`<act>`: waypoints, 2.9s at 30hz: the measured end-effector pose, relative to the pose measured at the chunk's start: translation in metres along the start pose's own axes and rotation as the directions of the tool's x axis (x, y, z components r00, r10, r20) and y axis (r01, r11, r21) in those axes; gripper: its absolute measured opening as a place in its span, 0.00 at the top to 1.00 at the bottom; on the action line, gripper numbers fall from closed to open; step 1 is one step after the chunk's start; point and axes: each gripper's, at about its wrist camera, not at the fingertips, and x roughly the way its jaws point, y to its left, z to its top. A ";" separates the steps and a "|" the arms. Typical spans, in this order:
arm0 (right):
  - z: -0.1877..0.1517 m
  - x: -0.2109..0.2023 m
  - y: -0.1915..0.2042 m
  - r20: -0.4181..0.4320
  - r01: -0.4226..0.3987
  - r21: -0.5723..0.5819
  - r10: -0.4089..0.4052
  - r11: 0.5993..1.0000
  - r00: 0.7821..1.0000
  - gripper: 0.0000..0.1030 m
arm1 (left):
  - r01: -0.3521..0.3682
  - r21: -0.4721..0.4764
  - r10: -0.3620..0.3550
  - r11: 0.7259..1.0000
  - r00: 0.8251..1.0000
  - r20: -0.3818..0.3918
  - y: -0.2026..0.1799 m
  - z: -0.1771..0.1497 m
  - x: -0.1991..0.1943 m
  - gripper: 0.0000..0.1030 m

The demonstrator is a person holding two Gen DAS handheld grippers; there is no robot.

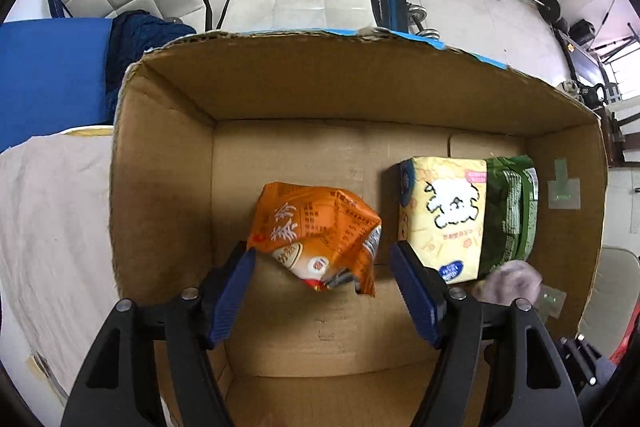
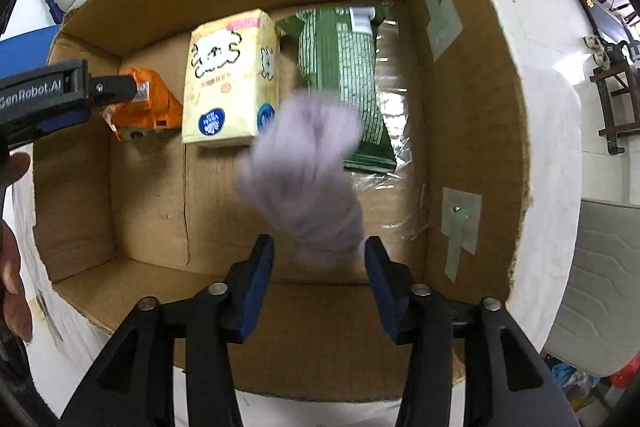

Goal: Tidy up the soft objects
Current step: 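Carry both items into the box and release them beside the tissue pack, then grasp the red snack bag with left tool while right tool grasps blue pouch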

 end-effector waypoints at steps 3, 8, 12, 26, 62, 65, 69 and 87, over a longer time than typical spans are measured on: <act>0.000 -0.007 -0.001 0.016 -0.011 0.007 0.011 1.000 1.000 0.25 | -0.012 0.005 0.012 1.000 1.000 0.028 0.000 -0.010 -0.012 0.23; -0.007 -0.022 0.004 0.052 -0.018 0.002 0.018 1.000 0.998 0.06 | -0.058 0.019 0.056 0.998 0.993 0.102 -0.004 -0.032 -0.041 0.04; -0.016 -0.042 0.007 0.115 0.019 -0.020 -0.017 1.000 0.993 0.00 | -0.058 0.017 0.055 0.998 0.983 0.175 -0.004 -0.053 -0.068 0.00; -0.081 -0.130 0.016 0.268 0.028 -0.057 -0.012 0.998 0.963 0.00 | -0.045 0.015 0.037 0.999 0.935 0.354 -0.010 -0.145 -0.161 0.00; -0.191 0.077 0.020 -0.135 -0.146 0.313 0.196 0.938 0.971 0.71 | -0.113 -0.246 0.119 0.963 0.993 0.009 0.051 -0.269 -0.041 0.00; -0.201 0.072 -0.009 -0.157 -0.087 0.264 0.131 0.961 0.979 0.78 | -0.072 -0.192 0.079 0.979 0.996 0.031 0.033 -0.256 -0.039 0.00; -0.213 0.063 -0.059 -0.169 -0.073 0.223 0.112 0.972 0.979 0.78 | -0.084 -0.066 0.086 0.994 0.996 0.022 0.005 -0.232 -0.018 0.00; -0.235 0.045 -0.098 -0.102 -0.110 0.187 0.131 0.976 0.986 0.72 | 0.172 0.313 -0.132 0.934 0.981 -0.144 -0.077 -0.225 0.048 0.00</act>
